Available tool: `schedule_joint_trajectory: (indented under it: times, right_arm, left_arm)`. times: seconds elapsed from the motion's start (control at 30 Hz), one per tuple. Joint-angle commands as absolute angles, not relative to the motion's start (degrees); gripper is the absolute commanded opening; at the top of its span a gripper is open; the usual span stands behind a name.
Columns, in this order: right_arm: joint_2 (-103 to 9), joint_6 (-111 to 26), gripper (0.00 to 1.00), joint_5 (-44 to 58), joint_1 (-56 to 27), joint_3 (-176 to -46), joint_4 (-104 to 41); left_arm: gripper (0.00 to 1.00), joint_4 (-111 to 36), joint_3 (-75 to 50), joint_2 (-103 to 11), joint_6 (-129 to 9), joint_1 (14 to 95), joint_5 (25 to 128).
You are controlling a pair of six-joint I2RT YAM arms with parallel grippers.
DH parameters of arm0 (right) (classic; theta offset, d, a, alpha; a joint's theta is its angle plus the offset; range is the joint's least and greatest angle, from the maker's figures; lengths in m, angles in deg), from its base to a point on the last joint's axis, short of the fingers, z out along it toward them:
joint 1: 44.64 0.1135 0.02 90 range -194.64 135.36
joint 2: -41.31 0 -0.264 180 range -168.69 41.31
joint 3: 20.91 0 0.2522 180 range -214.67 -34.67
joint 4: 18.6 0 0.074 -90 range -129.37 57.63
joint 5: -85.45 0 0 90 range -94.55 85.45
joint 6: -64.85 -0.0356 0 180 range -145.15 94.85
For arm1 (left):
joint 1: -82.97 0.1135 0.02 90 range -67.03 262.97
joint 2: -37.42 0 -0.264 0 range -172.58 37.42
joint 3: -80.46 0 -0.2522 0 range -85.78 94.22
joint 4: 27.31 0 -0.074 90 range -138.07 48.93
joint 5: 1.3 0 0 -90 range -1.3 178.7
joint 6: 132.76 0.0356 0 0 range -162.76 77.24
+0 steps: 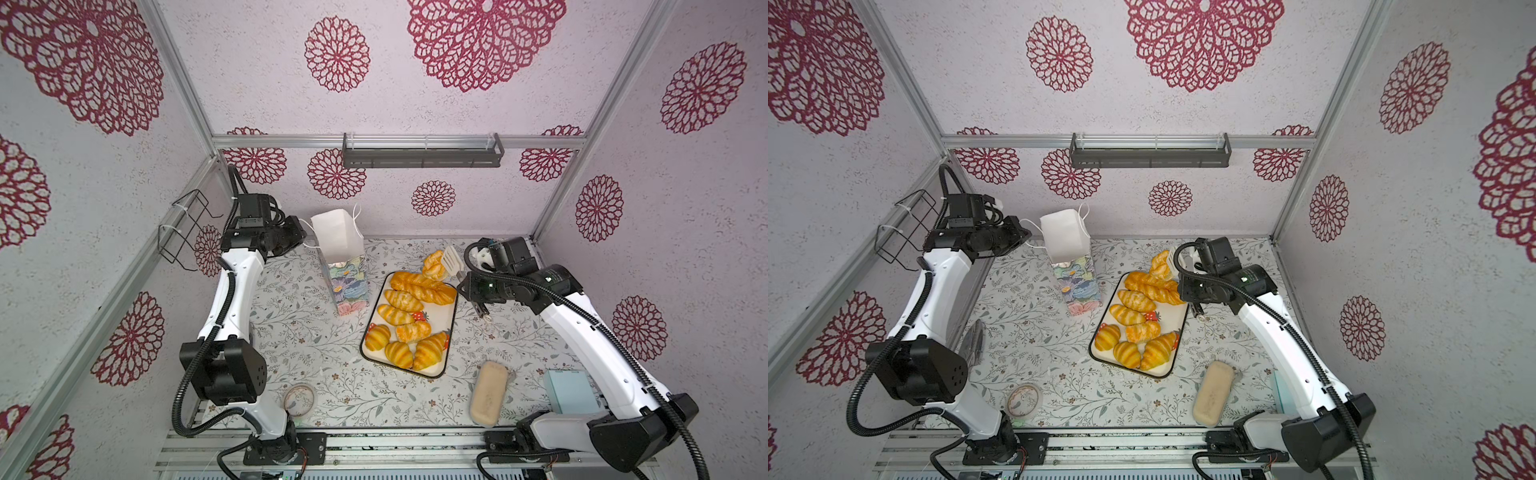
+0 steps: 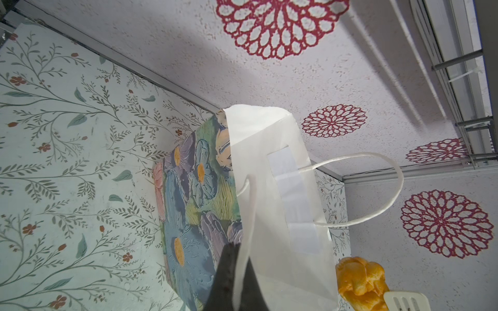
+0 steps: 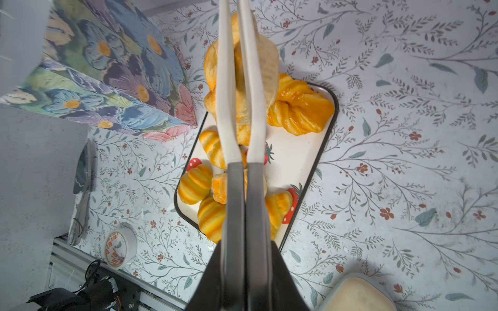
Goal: Pack bread into a paper bag
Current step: Pick up the bread from the tray, then place the bread in the paper bag.
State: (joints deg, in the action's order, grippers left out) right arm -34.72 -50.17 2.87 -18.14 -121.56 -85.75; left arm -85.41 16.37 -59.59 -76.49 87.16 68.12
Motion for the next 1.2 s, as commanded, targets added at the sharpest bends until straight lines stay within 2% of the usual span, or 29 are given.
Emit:
schedule_joint_trajectory:
  times: [0.0, 0.47, 0.7, 1.17]
  right_arm:
    - [-36.1, -48.5, 0.0, 1.3, -16.2, -128.3, -86.0]
    - [-51.0, -46.6, 0.0, -3.9, -5.0, -157.4, -92.1]
    - [-61.6, -45.8, 0.0, -2.7, -0.2, -173.3, -94.5]
    - [-69.4, -46.8, 0.0, 3.4, 1.5, -176.2, -89.0]
  left_arm:
    - [0.0, -84.3, 15.5, -59.2, -76.8, 87.7, 67.3]
    - [0.0, -84.2, 15.4, -59.2, -77.0, 87.9, 66.9]
    - [0.0, -84.0, 15.3, -59.4, -77.2, 87.9, 66.7]
    - [0.0, -83.9, 15.2, -59.5, -77.2, 87.9, 66.6]
